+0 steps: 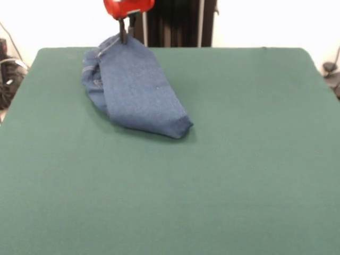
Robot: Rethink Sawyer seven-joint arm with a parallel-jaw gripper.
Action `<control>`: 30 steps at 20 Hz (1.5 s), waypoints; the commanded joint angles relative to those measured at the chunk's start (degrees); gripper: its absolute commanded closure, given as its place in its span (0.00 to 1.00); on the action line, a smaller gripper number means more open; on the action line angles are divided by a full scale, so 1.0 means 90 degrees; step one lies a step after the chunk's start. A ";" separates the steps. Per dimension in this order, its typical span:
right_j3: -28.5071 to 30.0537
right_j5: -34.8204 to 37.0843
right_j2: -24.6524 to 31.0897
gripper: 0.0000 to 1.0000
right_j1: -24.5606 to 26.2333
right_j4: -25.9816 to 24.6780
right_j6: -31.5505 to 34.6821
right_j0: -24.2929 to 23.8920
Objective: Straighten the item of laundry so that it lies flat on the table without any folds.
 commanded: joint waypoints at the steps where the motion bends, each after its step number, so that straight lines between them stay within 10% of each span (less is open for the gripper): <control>1: 0.0282 0.0466 0.0557 1.00 -0.0121 0.0265 0.0498 -0.0540; 30: -0.1194 0.0512 0.0770 1.00 0.0708 0.0966 0.1055 0.0660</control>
